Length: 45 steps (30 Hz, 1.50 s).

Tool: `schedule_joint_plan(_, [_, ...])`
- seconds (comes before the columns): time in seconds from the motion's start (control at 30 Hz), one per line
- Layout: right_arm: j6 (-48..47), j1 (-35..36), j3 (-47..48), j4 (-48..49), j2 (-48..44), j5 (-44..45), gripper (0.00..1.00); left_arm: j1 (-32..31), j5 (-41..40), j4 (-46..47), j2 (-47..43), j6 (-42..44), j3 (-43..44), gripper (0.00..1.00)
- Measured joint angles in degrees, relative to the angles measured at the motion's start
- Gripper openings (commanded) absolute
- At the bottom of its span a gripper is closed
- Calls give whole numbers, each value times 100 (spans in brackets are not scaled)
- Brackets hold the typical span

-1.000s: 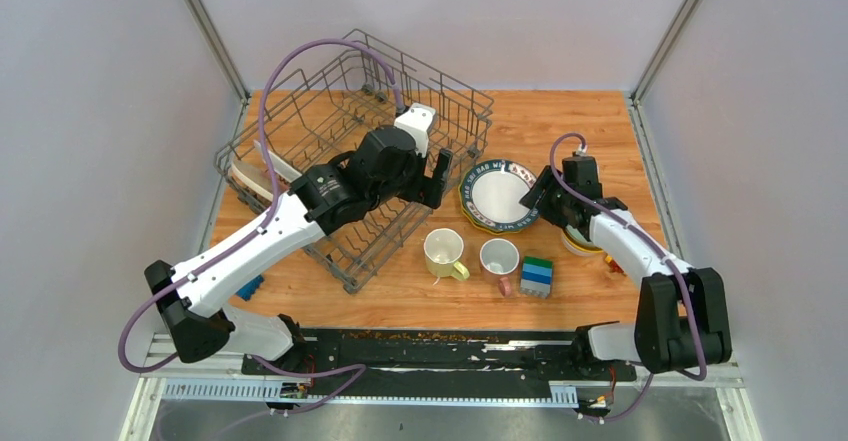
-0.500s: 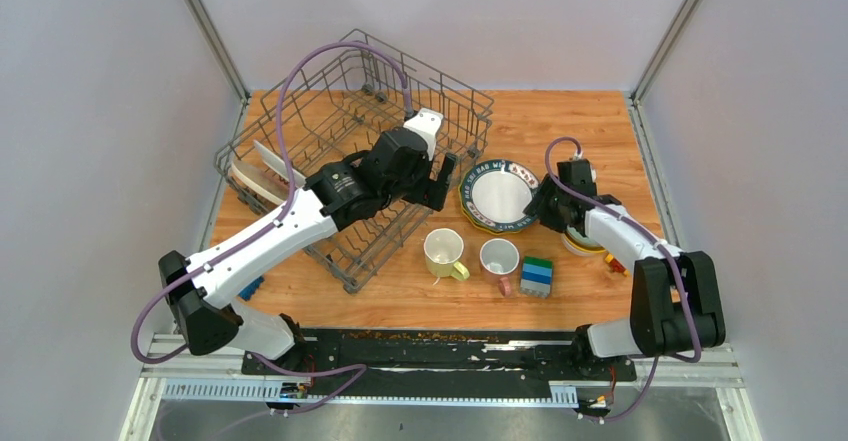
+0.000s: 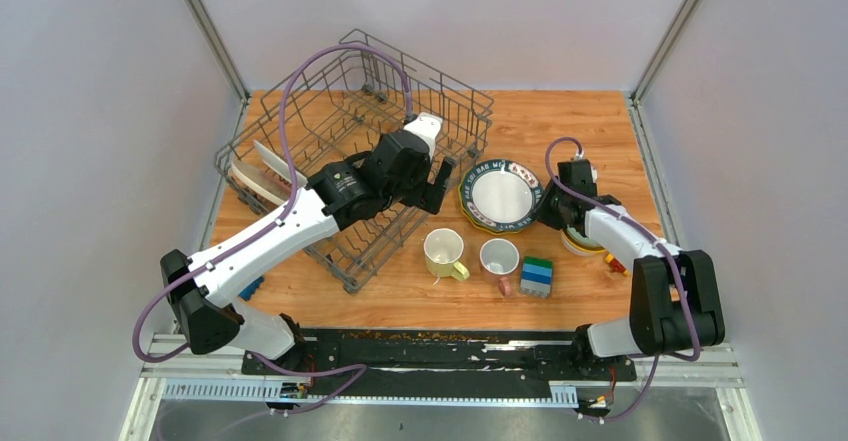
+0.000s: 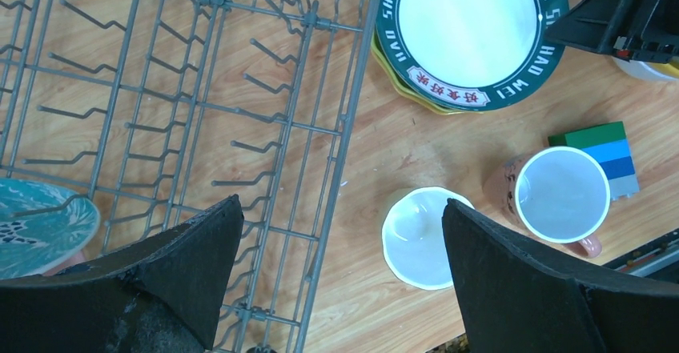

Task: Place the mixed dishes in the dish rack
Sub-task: Pick up the plate at the center of the board.

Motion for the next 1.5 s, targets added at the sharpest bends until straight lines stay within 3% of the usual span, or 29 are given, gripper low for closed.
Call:
schedule_joint_plan(0.4, [-33, -37, 0, 87, 107, 13, 12, 0, -131, -151, 0, 2, 0, 100])
schedule_joint_plan(0.67, [-28, -35, -59, 101, -144, 33, 0, 2, -155, -162, 26, 2, 0, 100])
schedule_joint_plan(1.03, [175, -37, -402, 461, -522, 20, 0, 0, -155, -181, 129, 2, 0, 100])
schedule_joint_plan(1.23, [525, -37, -767, 940, -527, -31, 8, 0, -153, -197, 170, 0, 0, 100])
schedule_joint_plan(1.5, [896, -33, -1322, 1733, -667, -96, 32, 0, -168, -199, 216, 0, 0, 100])
